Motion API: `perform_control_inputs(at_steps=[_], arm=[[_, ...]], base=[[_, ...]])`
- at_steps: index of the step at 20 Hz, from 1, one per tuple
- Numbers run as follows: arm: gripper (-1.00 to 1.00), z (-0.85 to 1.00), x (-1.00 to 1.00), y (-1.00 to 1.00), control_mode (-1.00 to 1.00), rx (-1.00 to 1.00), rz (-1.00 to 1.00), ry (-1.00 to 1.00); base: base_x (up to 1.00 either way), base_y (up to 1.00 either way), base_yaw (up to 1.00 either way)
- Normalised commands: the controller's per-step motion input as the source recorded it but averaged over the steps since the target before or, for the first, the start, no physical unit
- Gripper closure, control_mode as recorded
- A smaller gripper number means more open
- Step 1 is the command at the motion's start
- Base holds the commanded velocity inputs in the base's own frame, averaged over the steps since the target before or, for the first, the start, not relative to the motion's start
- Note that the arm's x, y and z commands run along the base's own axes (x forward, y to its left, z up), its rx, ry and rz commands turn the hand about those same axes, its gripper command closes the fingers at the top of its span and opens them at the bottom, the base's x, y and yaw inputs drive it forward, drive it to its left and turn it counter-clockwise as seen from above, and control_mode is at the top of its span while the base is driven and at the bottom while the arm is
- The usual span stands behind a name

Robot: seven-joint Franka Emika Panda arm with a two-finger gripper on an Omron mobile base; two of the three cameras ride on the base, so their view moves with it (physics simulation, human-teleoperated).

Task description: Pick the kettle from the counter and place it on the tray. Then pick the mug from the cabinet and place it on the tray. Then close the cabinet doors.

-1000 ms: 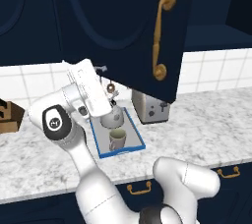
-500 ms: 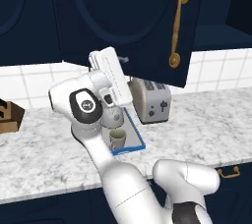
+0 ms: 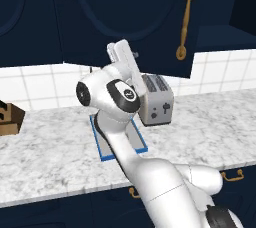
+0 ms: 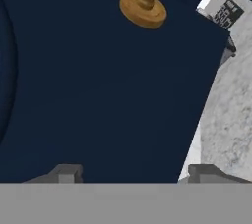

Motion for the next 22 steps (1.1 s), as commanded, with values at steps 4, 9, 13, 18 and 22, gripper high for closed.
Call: perform_control_inputs(at_steps=[4, 9, 13, 18, 22], arm=[[-1.0, 0.0, 0.67, -0.7, -1.0, 0.16, 0.34, -0.06], [-1.0, 0.0, 0.74, -0.57, -1.0, 0.14, 0.35, -0.04], [-1.0, -0.01, 0.67, -0.56, -1.0, 0.13, 0.33, -0.05], [-1.0, -0.06, 0.67, -0.52, -1.0, 0.12, 0.32, -0.02], [-1.0, -0.18, 0.74, -0.37, -1.0, 0.07, 0.27, 0.01]], base=[[0.0, 0.0, 0.0], [0.0, 0.0, 0.0], [0.0, 0.0, 0.0], [0.0, 0.0, 0.0], [0.0, 0.0, 0.0]])
